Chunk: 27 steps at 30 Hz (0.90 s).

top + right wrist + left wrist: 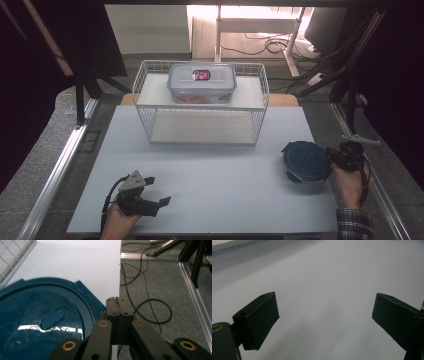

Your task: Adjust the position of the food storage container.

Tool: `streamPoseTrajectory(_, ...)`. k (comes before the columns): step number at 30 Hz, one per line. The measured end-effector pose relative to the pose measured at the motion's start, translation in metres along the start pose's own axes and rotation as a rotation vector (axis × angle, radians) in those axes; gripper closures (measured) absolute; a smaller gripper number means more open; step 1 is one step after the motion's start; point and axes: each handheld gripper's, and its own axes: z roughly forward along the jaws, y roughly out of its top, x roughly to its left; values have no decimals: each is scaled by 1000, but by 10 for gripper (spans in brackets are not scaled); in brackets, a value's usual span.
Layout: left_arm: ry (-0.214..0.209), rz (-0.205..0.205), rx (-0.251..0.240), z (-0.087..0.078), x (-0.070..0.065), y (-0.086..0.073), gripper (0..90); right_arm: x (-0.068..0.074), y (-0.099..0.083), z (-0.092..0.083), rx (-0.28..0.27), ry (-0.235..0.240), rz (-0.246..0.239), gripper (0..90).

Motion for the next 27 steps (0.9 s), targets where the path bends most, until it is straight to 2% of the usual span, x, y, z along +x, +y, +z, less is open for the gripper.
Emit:
streamPoseTrajectory(2, -3, 2, 5, 1, 0, 0, 65, 0, -3, 2, 12, -7, 0, 893)
streamPoseTrajectory(5, -5, 2, 7, 1, -1, 0, 65, 1, -5, 2, 2, -5, 21, 894)
streamPoseTrajectory(15, -12, 10, 23, 5, -2, 0, 65, 5, -9, -2, -6, -14, 22, 895)
streamPoseTrajectory(21, -15, 12, 27, 6, -3, 0, 65, 12, -10, -1, -9, 5, 21, 895)
streamPoseTrajectory(27, -18, 15, 30, 7, -3, 1, 66, 24, -10, -1, -8, 41, 5, 896)
